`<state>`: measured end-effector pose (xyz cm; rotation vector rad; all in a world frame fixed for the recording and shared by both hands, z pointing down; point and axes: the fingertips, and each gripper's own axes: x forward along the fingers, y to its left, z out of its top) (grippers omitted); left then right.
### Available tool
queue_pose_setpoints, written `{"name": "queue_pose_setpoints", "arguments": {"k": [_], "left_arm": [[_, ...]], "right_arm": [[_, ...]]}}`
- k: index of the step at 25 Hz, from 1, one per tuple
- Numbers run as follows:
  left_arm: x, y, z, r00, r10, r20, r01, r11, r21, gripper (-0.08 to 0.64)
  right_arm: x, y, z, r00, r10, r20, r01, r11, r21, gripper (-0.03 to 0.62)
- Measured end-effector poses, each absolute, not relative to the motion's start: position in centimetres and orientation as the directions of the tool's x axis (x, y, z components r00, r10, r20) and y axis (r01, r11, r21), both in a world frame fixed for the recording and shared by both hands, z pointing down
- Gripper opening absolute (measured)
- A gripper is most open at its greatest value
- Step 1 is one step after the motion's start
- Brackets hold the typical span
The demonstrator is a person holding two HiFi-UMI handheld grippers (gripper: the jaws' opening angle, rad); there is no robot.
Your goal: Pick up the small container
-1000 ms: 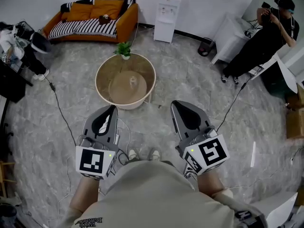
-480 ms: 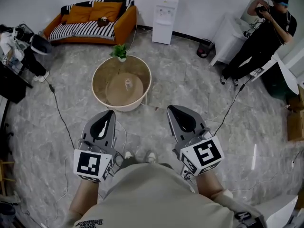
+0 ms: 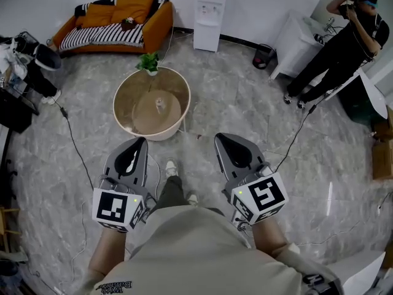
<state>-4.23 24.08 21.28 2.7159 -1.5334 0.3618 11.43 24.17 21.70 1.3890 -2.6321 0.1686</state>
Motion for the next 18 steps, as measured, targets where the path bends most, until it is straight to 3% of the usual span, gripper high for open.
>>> {"name": "queue_pose_setpoints", "arguments": {"k": [18], "left_arm": [[-4.8,11.9,23.3,0.478,-0.852,0.213,-0.859,-0.504,-0.089,0.006]], "right_arm": [[10.1,12.9,24.8,-0.575,-0.781,0.242,-0.811,0.583,-0.044,-0.003]]}}
